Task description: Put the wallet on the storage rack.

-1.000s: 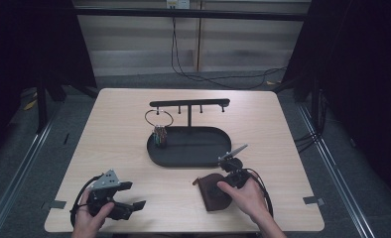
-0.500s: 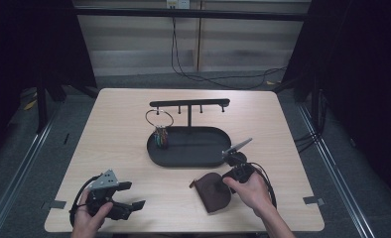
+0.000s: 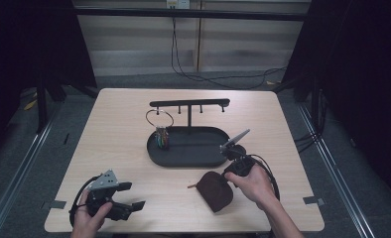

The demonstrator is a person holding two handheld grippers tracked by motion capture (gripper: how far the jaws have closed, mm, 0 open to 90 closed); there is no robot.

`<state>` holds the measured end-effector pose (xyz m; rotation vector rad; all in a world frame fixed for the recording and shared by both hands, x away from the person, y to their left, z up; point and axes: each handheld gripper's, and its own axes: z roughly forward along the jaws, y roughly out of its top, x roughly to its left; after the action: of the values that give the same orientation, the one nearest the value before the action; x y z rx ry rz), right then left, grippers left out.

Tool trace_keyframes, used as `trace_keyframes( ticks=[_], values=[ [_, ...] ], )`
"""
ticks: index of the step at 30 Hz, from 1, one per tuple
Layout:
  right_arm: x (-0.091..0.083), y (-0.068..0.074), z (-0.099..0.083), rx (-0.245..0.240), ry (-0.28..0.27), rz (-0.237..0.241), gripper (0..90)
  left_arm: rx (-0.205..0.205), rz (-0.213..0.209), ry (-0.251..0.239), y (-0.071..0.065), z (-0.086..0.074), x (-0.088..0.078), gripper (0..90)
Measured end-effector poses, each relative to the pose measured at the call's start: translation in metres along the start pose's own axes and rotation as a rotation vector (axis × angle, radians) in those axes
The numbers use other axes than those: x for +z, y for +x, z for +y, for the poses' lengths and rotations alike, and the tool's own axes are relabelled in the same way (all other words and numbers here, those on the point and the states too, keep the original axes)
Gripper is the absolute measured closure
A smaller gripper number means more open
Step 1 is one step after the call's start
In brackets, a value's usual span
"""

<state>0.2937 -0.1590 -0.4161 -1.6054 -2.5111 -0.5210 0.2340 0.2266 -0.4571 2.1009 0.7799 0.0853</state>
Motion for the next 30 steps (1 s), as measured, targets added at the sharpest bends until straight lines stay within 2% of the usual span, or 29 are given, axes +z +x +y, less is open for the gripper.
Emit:
trace_keyframes(
  ticks=[6, 11, 19, 23, 30],
  values=[
    [-0.008, 0.003, 0.003, -0.009, 0.037, -0.038, 82.4, -0.003, -0.002, 0.001, 0.000, 0.000, 0.000, 16.7],
    [-0.015, 0.007, 0.006, -0.037, 0.059, -0.114, 82.6, 0.000, -0.001, 0.003, 0.000, 0.000, 0.000, 16.7],
    [-0.024, 0.003, 0.007, -0.047, 0.065, -0.125, 82.6, -0.007, -0.008, 0.002, 0.000, 0.000, 0.000, 16.7],
    [-0.030, 0.003, 0.008, -0.042, 0.049, -0.124, 82.7, -0.006, -0.007, 0.008, 0.000, 0.000, 0.000, 16.4],
    [-0.043, 0.006, 0.007, -0.054, 0.061, -0.167, 82.7, -0.008, -0.003, 0.006, 0.001, 0.000, -0.001, 16.4]
  ],
)
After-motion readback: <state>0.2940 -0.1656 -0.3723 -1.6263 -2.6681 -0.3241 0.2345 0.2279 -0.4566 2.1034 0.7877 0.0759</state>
